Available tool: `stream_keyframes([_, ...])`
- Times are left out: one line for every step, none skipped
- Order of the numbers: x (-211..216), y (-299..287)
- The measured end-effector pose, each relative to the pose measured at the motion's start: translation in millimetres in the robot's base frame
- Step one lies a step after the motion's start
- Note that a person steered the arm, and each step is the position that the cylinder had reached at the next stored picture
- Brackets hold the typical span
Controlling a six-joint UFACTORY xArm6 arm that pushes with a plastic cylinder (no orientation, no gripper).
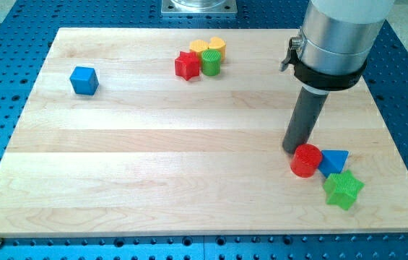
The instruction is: Place the red star horizontally right to the cube
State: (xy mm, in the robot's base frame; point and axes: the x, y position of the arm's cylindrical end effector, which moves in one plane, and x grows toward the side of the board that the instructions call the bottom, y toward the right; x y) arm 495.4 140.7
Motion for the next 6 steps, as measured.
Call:
stream_keyframes([-4, -25])
stream_keyframes([-39, -59])
stream_keyframes([-96, -142])
stream_keyframes([-155, -216])
stream_keyframes([-222, -229])
stream_keyframes([-269, -199])
